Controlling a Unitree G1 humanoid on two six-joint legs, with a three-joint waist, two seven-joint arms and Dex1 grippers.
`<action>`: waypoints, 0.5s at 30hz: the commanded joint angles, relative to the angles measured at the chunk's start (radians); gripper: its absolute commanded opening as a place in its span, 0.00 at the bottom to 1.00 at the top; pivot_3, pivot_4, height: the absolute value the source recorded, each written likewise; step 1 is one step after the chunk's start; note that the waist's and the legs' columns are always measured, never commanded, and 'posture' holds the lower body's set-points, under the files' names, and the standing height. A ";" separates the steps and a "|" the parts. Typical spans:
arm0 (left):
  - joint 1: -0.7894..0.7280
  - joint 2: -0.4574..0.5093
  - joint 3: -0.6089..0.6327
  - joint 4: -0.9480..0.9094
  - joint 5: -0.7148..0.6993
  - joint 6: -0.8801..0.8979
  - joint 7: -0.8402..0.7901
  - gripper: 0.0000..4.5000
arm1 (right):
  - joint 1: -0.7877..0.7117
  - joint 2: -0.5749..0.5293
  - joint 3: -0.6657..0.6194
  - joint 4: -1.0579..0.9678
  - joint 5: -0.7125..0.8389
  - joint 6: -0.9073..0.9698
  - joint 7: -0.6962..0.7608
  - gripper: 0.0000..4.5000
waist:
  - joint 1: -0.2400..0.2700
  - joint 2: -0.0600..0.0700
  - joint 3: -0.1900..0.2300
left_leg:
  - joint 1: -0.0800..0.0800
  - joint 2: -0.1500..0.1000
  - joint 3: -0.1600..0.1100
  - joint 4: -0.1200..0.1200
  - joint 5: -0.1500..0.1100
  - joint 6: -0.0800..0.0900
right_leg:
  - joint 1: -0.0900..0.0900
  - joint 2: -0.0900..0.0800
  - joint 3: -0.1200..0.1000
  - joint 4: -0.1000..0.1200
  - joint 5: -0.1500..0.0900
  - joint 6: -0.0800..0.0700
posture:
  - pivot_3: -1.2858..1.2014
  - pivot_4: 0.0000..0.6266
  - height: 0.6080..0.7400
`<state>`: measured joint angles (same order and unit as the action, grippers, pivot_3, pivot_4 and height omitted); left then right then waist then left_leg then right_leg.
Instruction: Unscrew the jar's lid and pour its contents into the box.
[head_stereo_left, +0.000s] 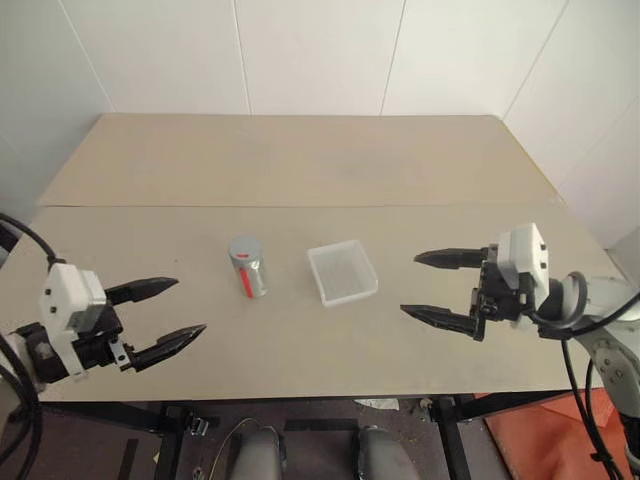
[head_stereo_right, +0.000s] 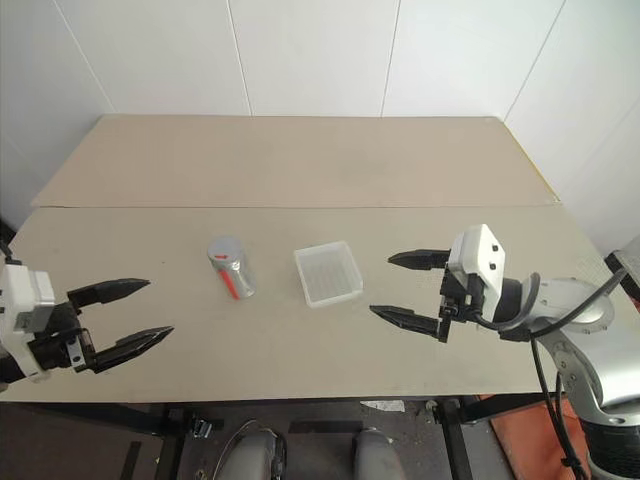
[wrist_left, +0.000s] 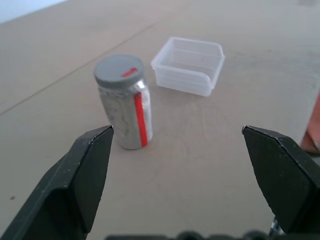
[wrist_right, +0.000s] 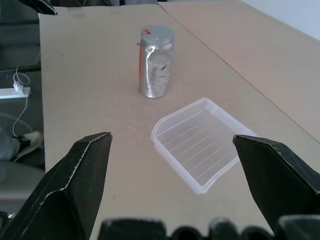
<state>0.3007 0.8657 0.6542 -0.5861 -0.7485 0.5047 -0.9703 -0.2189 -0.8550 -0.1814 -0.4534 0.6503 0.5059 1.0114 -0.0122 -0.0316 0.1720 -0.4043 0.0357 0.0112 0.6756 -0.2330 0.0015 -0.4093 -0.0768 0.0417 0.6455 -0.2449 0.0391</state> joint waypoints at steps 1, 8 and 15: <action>0.011 -0.017 0.011 -0.045 -0.006 0.006 0.033 0.99 | -0.020 -0.004 0.004 0.010 0.001 -0.003 0.010 1.00 | 0.000 0.000 0.000 | 0.000 0.000 0.000 0.000 0.000 0.000 | 0.000 0.000 0.000 0.000 0.000 0.000 | 0.52 0.24 1.00; 0.058 -0.088 -0.035 -0.107 0.054 -0.011 0.137 0.99 | -0.110 -0.008 0.059 0.079 -0.022 -0.033 0.070 1.00 | -0.005 0.000 0.000 | 0.000 0.000 0.000 0.000 0.000 0.000 | 0.000 0.000 0.000 0.000 0.000 0.000 | 0.52 0.24 1.00; 0.019 -0.208 -0.168 -0.130 0.179 -0.012 0.341 0.99 | -0.138 -0.035 0.073 0.110 -0.072 -0.059 0.123 1.00 | 0.005 0.000 0.000 | 0.000 0.000 0.000 0.000 0.000 0.000 | 0.001 0.000 0.000 -0.001 0.000 0.000 | 0.52 0.24 1.00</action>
<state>0.3435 0.6715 0.5179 -0.6910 -0.5973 0.5008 -0.6872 -0.3420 -0.8718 -0.0904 -0.3169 0.5734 0.4784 1.1143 -0.0071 -0.0316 0.1720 -0.4042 0.0352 0.0107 0.6756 -0.2331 0.0016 -0.4081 -0.0770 0.0413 0.6444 -0.2447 0.0389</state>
